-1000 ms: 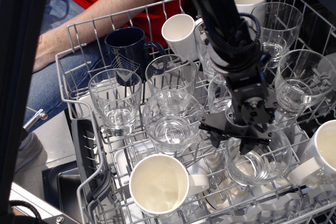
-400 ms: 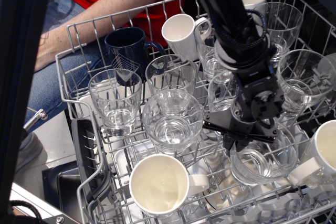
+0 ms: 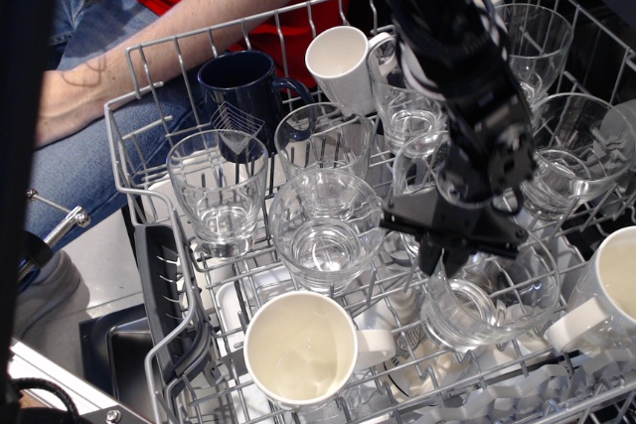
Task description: Pick up glass cup
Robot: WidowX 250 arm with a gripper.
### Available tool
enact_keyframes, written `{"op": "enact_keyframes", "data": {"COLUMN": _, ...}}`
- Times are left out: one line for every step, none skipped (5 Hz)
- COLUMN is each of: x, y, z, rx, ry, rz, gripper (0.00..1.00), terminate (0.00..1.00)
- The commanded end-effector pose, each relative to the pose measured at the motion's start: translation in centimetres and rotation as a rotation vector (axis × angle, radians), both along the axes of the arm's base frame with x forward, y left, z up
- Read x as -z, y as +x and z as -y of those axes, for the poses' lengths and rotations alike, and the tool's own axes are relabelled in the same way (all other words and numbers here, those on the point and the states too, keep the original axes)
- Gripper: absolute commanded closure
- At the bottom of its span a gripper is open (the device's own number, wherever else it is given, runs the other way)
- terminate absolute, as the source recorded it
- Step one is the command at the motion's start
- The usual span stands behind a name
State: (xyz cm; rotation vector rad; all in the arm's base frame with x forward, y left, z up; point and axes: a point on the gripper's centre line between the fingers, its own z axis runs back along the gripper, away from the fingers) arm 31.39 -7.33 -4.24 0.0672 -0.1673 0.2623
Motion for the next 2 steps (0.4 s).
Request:
{"op": "enact_keyframes", "data": {"x": -8.7, "y": 0.9, "z": 0.5, "rx": 0.069, "ry": -0.108, "rz": 0.09, "gripper": 1.0, "terminate": 0.0}}
{"op": "enact_keyframes", "data": {"x": -11.7, "y": 0.6, "z": 0.0, "rx": 0.131, "ry": -0.142, "rz": 0.082, "gripper": 1.0, "terminate": 0.0}}
